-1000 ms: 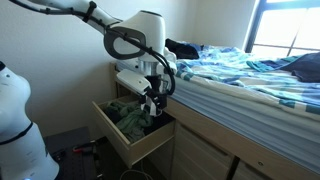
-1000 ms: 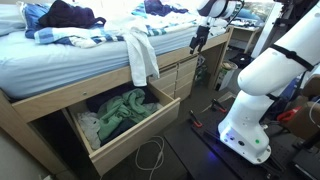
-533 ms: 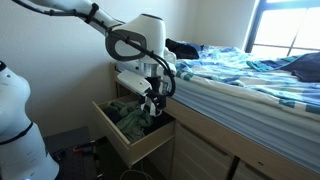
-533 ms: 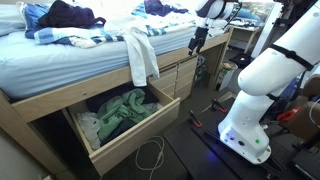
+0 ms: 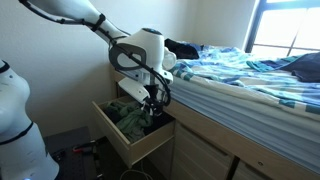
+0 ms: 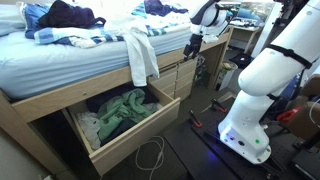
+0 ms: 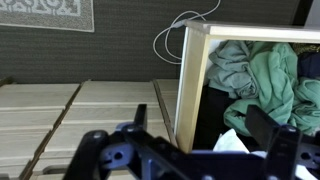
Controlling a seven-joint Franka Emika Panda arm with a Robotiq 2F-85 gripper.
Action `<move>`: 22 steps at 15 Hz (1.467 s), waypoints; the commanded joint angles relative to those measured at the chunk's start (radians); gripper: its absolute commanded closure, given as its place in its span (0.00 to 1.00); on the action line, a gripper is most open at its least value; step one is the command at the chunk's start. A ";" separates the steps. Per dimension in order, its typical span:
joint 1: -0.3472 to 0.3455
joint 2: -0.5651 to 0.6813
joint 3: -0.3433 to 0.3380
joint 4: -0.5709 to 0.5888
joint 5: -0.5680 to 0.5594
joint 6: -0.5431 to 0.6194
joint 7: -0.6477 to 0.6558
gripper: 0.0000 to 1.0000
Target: Put the edge of the white towel on the bed
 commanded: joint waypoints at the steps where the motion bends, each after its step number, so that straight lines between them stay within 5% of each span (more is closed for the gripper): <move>1: 0.035 0.043 0.044 -0.039 0.112 0.138 -0.044 0.00; 5: 0.086 0.095 0.093 -0.055 0.252 0.242 -0.145 0.00; 13: 0.053 0.114 0.129 -0.056 0.182 0.238 -0.076 0.00; 18: 0.072 0.179 0.146 -0.036 0.286 0.291 -0.119 0.00; 22: 0.090 0.273 0.228 0.014 0.294 0.330 -0.094 0.00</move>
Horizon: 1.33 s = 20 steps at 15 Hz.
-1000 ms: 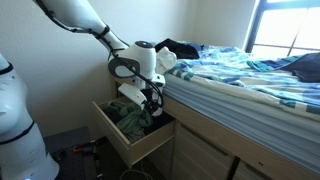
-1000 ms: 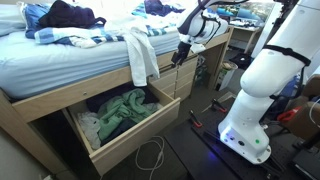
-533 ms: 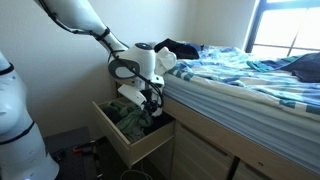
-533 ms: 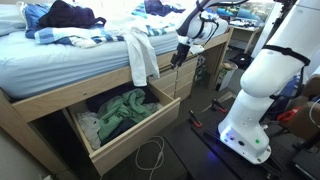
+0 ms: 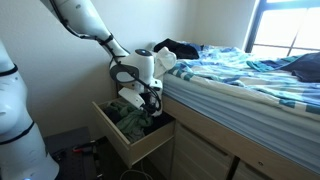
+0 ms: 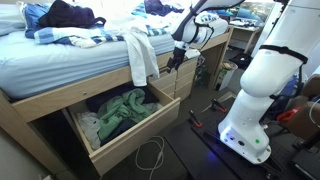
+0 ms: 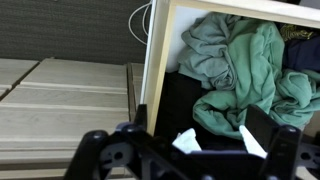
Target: Put the edge of the white towel on the bed
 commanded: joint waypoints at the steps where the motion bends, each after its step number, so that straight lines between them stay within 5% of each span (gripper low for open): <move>1: 0.009 0.101 0.079 0.060 0.007 0.072 0.017 0.00; 10: -0.011 0.193 0.188 0.102 -0.162 0.339 0.163 0.00; 13: 0.028 0.205 0.100 0.082 -0.420 0.431 0.377 0.00; 17: 0.229 0.237 -0.186 0.122 -0.724 0.444 0.641 0.00; 20: 0.323 0.254 -0.278 0.150 -0.840 0.411 0.763 0.00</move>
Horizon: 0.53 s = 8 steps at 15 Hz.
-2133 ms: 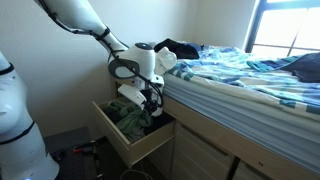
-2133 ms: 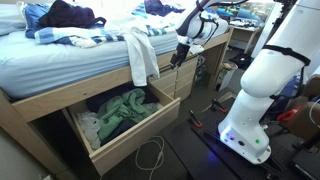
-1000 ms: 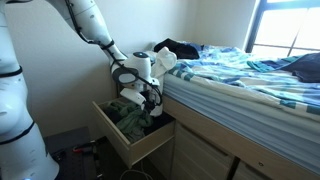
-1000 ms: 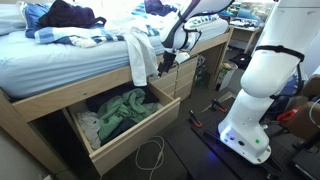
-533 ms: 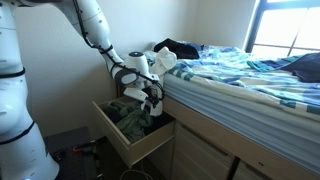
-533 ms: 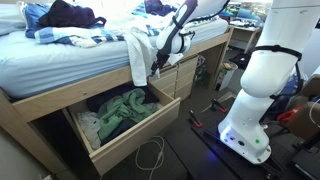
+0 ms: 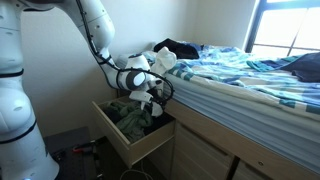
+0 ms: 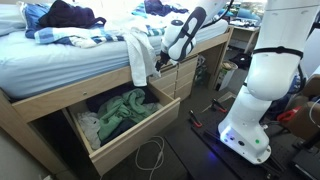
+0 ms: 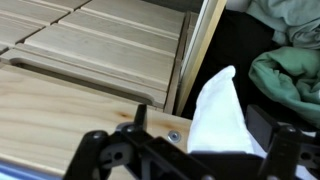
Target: Put the edge of the white towel on the bed
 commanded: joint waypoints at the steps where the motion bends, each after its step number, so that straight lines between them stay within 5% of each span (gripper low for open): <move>1: 0.107 0.034 -0.086 0.040 -0.096 -0.016 0.126 0.00; 4: 0.144 0.049 -0.077 0.043 -0.093 -0.021 0.147 0.00; 6: 0.160 0.064 -0.073 0.048 -0.084 -0.022 0.146 0.26; 8: 0.170 0.069 -0.075 0.049 -0.080 -0.023 0.141 0.42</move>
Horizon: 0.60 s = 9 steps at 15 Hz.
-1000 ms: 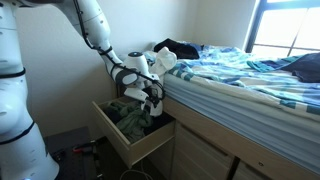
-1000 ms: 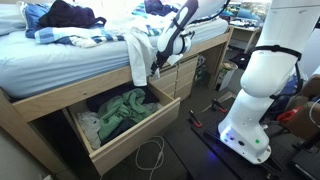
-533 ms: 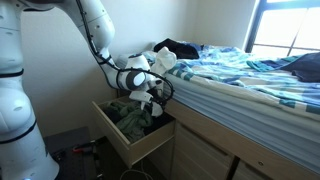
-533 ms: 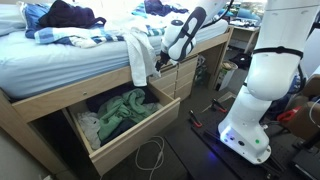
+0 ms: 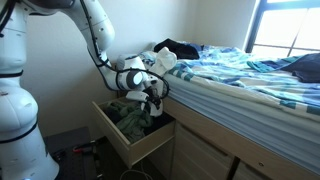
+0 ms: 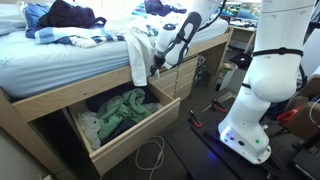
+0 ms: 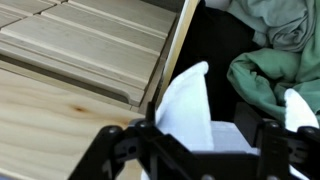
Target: Put the edge of the white towel on the bed
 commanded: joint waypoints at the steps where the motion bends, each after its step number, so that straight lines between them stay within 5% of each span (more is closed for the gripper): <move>1: 0.024 0.011 -0.014 0.018 -0.005 -0.022 0.022 0.49; 7: 0.087 -0.019 -0.089 0.026 -0.043 -0.062 0.045 0.95; 9: 0.124 -0.047 -0.123 0.022 -0.062 -0.090 0.047 0.99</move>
